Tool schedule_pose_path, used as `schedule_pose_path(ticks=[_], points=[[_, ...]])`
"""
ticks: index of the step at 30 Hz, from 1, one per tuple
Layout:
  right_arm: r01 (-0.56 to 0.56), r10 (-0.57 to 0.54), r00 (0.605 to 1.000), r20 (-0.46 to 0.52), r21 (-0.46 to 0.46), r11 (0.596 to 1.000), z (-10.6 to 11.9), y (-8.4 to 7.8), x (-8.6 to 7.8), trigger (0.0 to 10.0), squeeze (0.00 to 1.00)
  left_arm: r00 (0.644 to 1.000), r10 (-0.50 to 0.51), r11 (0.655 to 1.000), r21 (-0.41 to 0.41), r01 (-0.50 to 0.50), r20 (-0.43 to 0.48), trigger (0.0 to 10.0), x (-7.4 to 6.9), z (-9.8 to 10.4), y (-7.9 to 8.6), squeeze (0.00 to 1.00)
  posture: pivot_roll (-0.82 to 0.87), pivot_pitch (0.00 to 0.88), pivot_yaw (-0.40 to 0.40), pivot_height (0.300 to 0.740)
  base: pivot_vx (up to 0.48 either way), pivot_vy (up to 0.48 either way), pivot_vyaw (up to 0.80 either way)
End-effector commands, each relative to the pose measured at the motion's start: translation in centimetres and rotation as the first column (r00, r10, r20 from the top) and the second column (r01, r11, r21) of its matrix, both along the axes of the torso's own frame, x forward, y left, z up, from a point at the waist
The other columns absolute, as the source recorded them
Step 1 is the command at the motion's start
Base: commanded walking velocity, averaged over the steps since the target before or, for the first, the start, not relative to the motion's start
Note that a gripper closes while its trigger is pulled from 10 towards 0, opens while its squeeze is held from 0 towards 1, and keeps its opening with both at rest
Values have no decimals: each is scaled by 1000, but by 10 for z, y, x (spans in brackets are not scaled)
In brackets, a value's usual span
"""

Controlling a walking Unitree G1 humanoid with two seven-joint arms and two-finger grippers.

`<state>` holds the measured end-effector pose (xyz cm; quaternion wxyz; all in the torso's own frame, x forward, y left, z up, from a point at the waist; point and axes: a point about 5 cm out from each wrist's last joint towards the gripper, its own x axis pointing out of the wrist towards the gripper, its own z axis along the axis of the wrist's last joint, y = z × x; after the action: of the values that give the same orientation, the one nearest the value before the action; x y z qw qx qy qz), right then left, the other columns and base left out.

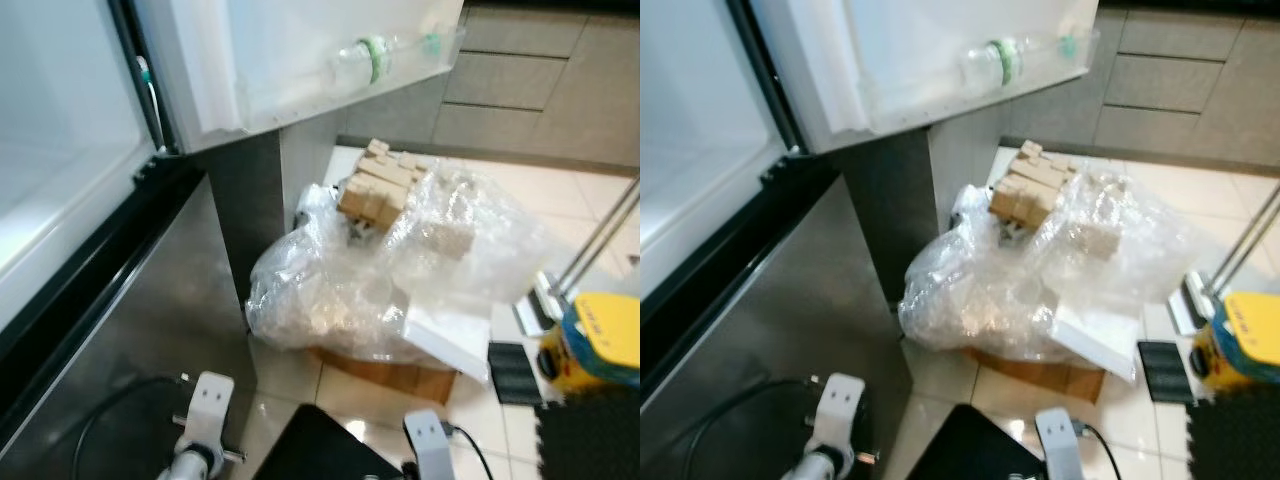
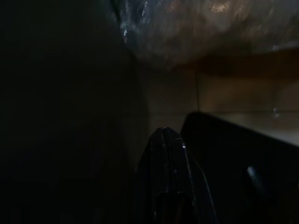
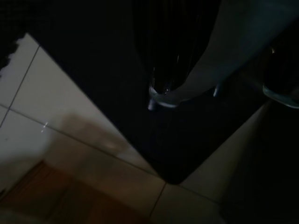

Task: Restocking fridge

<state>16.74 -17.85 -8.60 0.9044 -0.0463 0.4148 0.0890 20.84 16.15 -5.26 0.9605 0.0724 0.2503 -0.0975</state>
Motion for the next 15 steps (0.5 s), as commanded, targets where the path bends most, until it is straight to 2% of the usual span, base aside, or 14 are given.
schedule_pose_path(ticks=[1, 10, 15], points=[[9, -9, 1000, -6, 8, 1000, -1, 2, -1, 10000, 0, 1000, -2, 1000, 8, 2, -26, 10000, -7, -4, 2, 0, -98, 77, 18, 740, 0, 0, 0], [8, -8, 1000, -8, 5, 1000, -1, 1, -2, 10000, 0, 1000, -18, 1000, 21, 19, -22, 10000, -8, -5, 1, 0, -99, 81, 16, 740, 0, 0, 0], [7, -7, 1000, -8, 4, 1000, -1, 0, -2, 10000, 0, 1000, -13, 1000, 24, 13, -25, 10000, -8, -5, 0, 0, -99, 84, 14, 740, 0, -472, 0]])
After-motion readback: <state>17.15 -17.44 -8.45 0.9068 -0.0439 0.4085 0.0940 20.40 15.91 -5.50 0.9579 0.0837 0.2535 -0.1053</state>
